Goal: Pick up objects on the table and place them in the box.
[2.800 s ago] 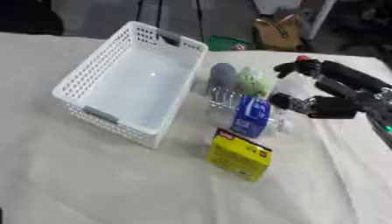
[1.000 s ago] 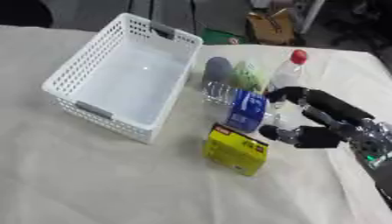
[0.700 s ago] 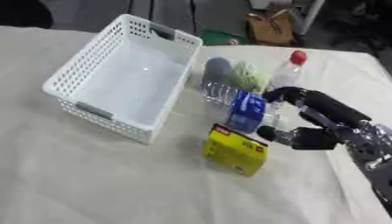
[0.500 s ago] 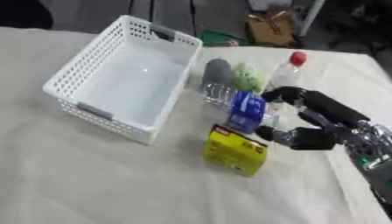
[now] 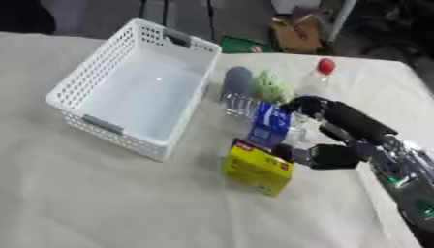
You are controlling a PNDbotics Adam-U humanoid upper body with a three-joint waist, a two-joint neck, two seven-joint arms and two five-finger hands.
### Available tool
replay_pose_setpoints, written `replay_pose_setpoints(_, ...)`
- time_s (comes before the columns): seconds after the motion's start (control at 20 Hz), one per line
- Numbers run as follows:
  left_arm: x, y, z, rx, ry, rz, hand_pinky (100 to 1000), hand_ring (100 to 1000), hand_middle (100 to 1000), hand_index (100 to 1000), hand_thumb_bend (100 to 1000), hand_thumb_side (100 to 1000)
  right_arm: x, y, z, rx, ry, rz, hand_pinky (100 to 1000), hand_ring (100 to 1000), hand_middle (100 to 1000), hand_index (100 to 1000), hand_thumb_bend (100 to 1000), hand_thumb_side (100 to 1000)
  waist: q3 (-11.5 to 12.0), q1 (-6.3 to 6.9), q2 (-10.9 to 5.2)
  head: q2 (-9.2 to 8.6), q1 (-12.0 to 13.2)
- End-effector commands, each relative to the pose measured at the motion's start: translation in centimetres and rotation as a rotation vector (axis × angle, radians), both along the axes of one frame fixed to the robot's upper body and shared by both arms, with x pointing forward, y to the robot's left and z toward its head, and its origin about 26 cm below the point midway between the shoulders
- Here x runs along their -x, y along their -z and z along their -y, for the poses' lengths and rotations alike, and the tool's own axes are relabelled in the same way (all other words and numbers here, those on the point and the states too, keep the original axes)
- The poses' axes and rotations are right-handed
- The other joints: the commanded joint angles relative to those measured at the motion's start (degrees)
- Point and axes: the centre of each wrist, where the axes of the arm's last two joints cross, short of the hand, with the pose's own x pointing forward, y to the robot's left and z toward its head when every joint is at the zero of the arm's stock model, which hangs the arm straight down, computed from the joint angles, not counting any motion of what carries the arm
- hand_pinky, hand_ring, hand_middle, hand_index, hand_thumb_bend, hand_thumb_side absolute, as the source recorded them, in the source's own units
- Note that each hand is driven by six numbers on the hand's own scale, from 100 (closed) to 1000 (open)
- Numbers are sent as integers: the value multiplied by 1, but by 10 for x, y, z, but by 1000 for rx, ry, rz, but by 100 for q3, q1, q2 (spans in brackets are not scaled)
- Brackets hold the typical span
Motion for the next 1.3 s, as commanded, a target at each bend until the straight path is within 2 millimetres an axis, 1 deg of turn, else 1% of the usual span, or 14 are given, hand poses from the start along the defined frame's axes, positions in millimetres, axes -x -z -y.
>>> replay_pose_setpoints(0.05,1,-11,0,-32,8,29,807,792,775,784,100,718,-2,-8,0,12,-12,23,920,949,791,916,591,993,-8,21,-72,-38,-20)
replay_pose_setpoints(0.1,1,-12,0,-33,8,30,807,792,775,784,100,718,-2,-7,0,12,-17,15,920,949,789,916,597,982,-10,17,-64,-38,-24)
replay_pose_setpoints(0.35,1,-12,0,-36,9,30,808,793,775,784,100,717,-4,-6,0,5,-25,-6,920,950,788,917,603,981,-7,16,-37,-51,-27)
replay_pose_setpoints(0.85,1,-11,1,-45,11,34,808,794,776,783,100,715,-2,-6,1,3,-17,-22,919,951,787,915,637,963,-25,64,82,-155,-24)
replay_pose_setpoints(1.3,1,-12,1,-48,17,40,808,795,777,783,100,714,-1,-6,-1,14,-22,-16,919,952,788,915,647,959,-35,90,123,-225,-8)
